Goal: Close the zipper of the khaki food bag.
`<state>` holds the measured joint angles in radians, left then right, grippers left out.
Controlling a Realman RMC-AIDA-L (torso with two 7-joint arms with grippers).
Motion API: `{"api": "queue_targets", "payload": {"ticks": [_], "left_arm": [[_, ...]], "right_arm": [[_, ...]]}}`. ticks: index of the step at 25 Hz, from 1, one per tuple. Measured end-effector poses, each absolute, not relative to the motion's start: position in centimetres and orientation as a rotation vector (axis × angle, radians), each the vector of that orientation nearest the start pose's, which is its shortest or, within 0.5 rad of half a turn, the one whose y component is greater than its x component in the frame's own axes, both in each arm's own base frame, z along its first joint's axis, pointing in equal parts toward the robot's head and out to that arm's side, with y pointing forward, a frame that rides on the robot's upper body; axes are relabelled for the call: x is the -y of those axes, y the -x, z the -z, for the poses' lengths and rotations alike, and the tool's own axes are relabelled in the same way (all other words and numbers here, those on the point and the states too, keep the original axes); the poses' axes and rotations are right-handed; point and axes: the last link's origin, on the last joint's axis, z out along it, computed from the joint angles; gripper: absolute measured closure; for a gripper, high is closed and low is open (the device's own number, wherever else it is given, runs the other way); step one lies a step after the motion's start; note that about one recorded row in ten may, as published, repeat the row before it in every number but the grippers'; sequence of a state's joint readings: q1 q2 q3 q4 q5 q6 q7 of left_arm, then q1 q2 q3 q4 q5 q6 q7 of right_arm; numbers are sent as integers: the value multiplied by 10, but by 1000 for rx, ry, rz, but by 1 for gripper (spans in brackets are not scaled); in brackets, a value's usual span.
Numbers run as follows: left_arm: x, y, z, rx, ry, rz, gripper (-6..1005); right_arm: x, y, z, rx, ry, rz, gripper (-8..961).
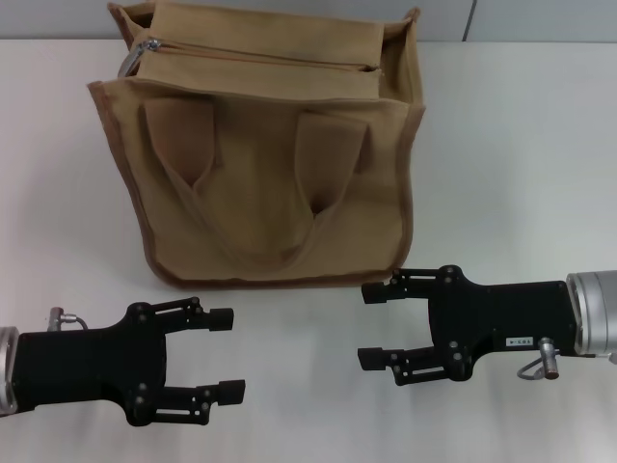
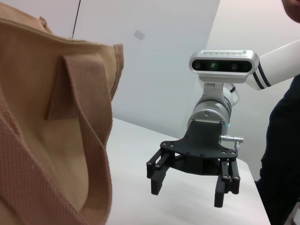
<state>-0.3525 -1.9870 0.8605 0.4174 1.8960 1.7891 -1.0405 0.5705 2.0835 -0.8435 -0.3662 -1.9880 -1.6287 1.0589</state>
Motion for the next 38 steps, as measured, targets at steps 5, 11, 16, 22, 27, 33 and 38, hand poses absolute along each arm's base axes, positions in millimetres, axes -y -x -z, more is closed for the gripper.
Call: {"api": "queue_targets", "payload": {"ticks": [5, 11, 16, 22, 27, 33, 38], "left_arm": [[-230, 307, 10, 516, 2908, 889, 163], [-232, 305, 11, 506, 2909, 895, 164], [-234, 300, 7, 489, 2885, 954, 164], [-253, 271, -20, 327, 2574, 1319, 164], [-270, 269, -49, 285, 2210, 1450, 164], [-292, 301, -83, 390, 1810, 1349, 165], [-307, 333, -81, 448, 1846, 1025, 165]], "right_arm": [[-281, -251, 63, -382, 3018, -810, 172], [-280, -251, 63, -384, 3020, -817, 172], [-280, -251, 63, -385, 3020, -818, 172], [-281, -251, 63, -381, 3022, -812, 172], [-280, -251, 62, -384, 3019, -817, 172], [-279, -252, 62, -391, 3017, -818, 172], [-277, -255, 62, -403, 3014, -817, 172]]}}
